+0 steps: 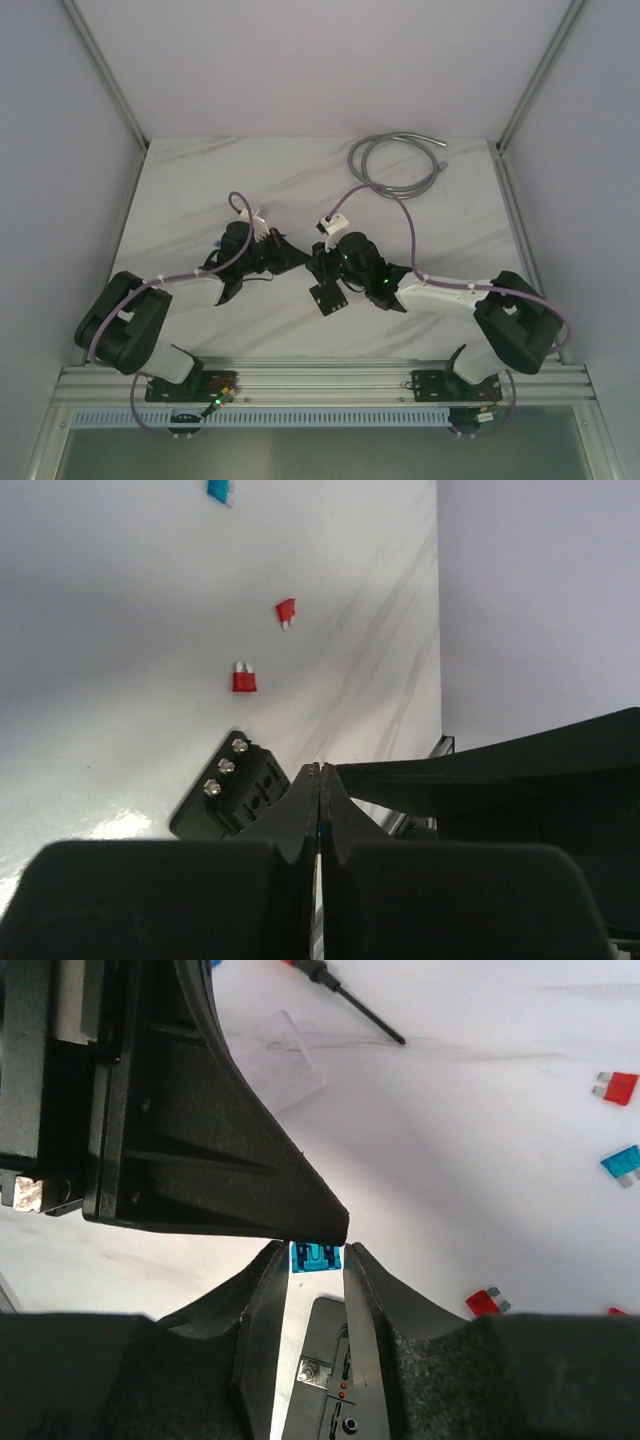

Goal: Snap on the fuse box
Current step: Pick up the fuse from the center of the board.

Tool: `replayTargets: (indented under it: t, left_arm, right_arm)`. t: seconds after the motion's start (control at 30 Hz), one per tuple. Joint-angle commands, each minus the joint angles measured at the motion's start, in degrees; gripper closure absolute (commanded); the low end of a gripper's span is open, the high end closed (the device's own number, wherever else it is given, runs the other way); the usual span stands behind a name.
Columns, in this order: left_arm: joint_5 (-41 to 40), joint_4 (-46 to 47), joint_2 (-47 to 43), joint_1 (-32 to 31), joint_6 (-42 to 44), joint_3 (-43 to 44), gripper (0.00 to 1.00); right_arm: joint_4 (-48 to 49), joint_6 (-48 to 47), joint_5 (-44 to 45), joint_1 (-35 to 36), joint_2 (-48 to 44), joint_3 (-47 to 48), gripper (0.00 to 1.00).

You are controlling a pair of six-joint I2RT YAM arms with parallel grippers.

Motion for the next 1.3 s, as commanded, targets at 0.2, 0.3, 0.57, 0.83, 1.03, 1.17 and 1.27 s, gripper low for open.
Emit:
replayTargets:
  t: [0.2, 0.3, 0.57, 0.83, 1.03, 1.17, 1.27]
  left_arm:
    - [-7.4, 7.9, -10.8, -1.1, -5.5, -4.3, 1.00]
    - [-10.7, 11.2, -14.0, -2.4, -7.8, -6.1, 1.00]
    - [-22.3, 17.7, -22.9, -8.2, -12.3, -9.6, 1.00]
    - [-29.8, 19.9, -25.8, -13.5, -13.7, -10.1, 1.00]
    - [-29.9, 23.1, -23.6, -15.4, -15.3, -9.6, 1.00]
    - [-29.8, 25.7, -21.9, -16.6, -16.5, -9.5, 1.00]
    - [-29.9, 26.0, -20.8, -17.5, -16.6, -8.9, 1.00]
  right_arm:
    - [9.3, 16.8, 3.8, -1.2, -12.0, -6.3, 0.47]
    - [14.4, 24.4, 1.7, -3.3, -15.2, -9.9, 0.48]
    - [32.3, 38.2, -3.7, -4.7, -16.9, -17.4, 0.50]
    - [43.3, 41.1, -6.8, -4.7, -16.8, -19.5, 0.53]
    - [44.6, 41.1, -6.9, -4.7, -16.7, -19.5, 0.55]
    - [45.0, 41.0, -7.2, -4.7, -16.0, -19.2, 0.59]
    - [45.7, 41.0, -7.5, -4.8, -15.7, -19.2, 0.61]
